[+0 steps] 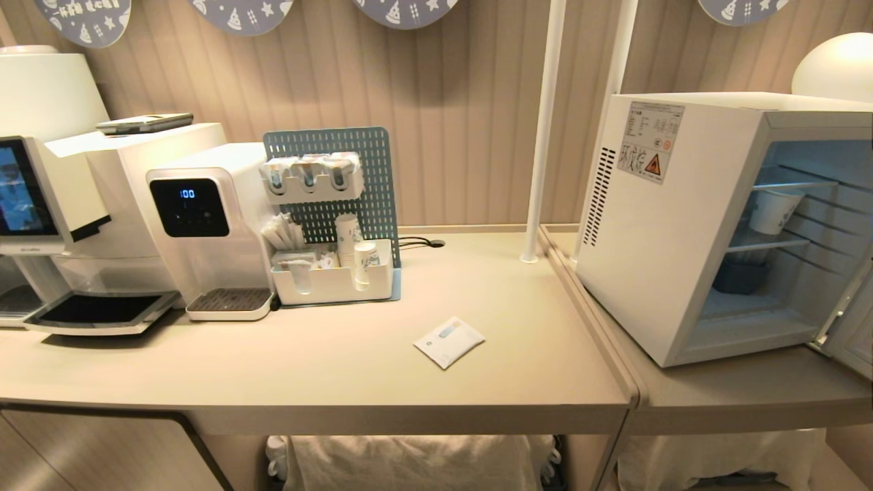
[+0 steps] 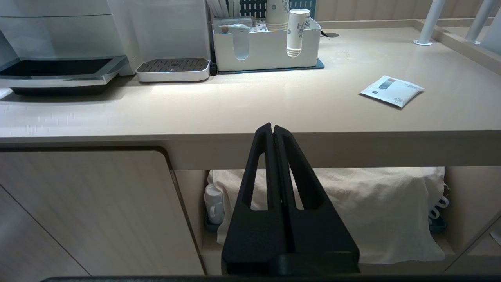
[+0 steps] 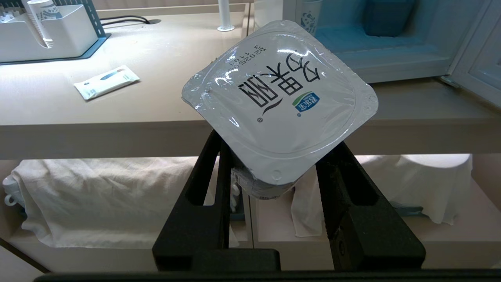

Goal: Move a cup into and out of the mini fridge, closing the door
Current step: Put the yoghurt in the freezer

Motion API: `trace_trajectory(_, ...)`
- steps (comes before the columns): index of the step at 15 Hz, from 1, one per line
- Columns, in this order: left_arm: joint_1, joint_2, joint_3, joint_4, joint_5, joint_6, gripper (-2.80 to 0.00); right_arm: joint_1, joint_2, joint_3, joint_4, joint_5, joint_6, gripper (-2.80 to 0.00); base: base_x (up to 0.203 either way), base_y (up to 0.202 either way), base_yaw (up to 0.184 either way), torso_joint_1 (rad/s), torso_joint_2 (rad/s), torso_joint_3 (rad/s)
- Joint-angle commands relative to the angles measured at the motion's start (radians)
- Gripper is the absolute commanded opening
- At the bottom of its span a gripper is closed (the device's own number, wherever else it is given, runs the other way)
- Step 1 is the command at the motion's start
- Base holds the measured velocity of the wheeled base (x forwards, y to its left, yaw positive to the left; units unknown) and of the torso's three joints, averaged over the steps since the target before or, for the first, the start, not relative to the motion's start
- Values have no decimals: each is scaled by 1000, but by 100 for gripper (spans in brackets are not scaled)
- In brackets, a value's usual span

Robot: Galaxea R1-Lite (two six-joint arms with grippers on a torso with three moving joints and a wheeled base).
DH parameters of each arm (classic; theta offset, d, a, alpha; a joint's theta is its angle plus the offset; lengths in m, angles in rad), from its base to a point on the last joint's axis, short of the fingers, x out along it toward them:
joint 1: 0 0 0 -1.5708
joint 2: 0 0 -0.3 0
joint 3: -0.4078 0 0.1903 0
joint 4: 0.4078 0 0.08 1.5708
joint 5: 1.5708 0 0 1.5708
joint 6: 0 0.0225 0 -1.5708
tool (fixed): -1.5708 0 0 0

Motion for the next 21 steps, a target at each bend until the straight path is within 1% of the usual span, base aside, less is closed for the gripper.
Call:
trace_trajectory(1,-1,1,2,0,0,0,-280,2,3,0,1,0,0,-280,0,0,0,0,0,0)
trace_trajectory(11,1,1,0,0,0,0,-280,2,3,0,1,0,0,-280,0,0,0,0,0,0)
trace_trajectory(15,1,1,0,13,5,28,-280,2,3,0,1,0,0,-280,0,0,0,0,0,0)
trace_trajectory(21,0,1,0,13,5,26,-280,0,3,-1,1,0,0,-280,0,0,0,0,0,0)
